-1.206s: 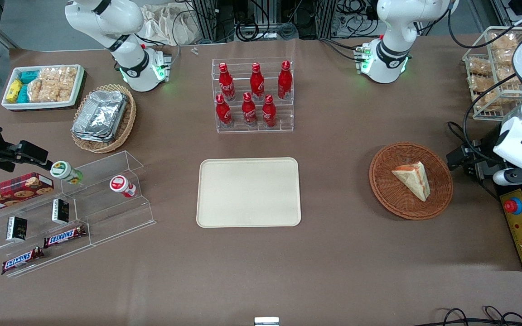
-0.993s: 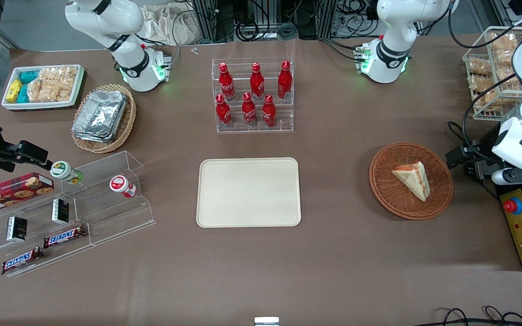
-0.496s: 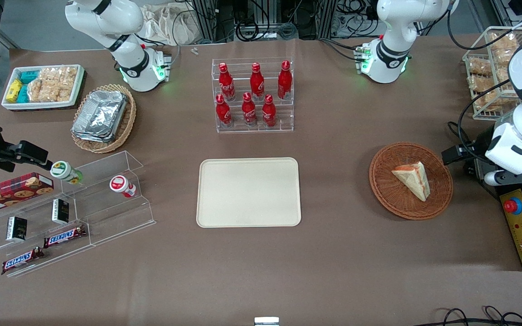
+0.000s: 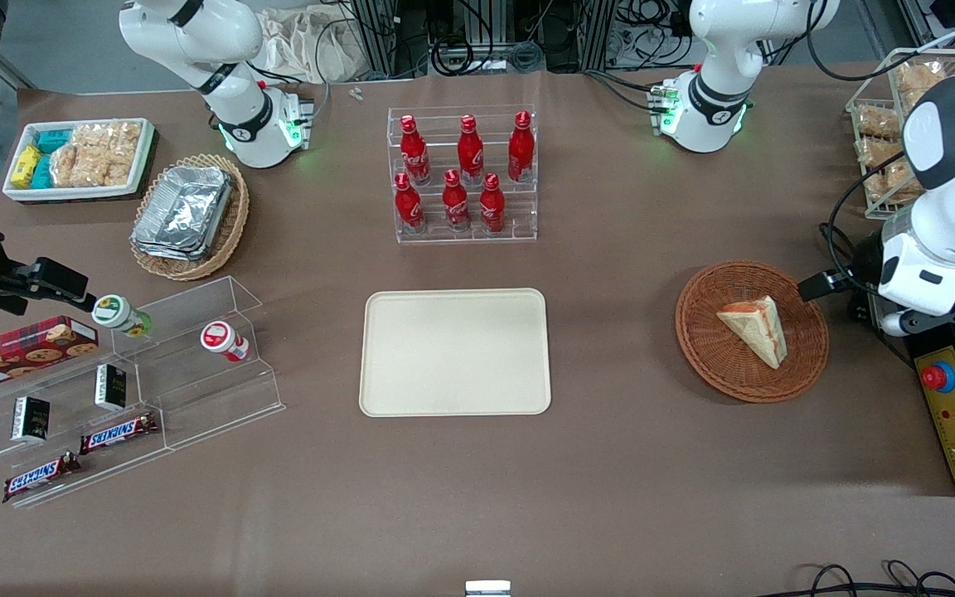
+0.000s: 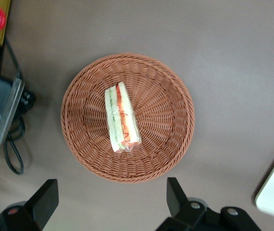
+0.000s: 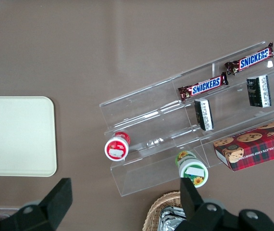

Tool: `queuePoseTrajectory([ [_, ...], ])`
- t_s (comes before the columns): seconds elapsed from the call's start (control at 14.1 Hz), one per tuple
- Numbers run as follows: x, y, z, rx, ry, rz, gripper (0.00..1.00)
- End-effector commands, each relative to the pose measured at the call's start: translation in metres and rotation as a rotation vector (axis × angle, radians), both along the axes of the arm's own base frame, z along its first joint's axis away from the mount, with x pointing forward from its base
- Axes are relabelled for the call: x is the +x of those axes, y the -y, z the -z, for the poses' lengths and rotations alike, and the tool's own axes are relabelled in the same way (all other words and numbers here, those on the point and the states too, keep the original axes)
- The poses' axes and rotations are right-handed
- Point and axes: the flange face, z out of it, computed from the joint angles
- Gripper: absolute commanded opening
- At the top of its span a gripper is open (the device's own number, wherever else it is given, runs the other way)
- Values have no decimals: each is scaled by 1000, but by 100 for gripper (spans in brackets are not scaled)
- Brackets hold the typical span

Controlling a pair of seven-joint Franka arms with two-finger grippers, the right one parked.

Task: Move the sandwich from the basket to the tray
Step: 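Move the left gripper over the wrapped sandwich in the wicker basket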

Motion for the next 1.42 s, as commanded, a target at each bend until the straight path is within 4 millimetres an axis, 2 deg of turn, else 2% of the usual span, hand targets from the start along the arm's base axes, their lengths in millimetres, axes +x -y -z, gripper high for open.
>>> queuePoseTrajectory([
  [0.0,-16,0,4,27,28,-172,100],
  [0.35,-19,-1,32,30,29,-253,100],
  [0.71,-20,-1,38,34,28,-304,100],
  [1.35,-10,0,73,39,20,-435,100],
])
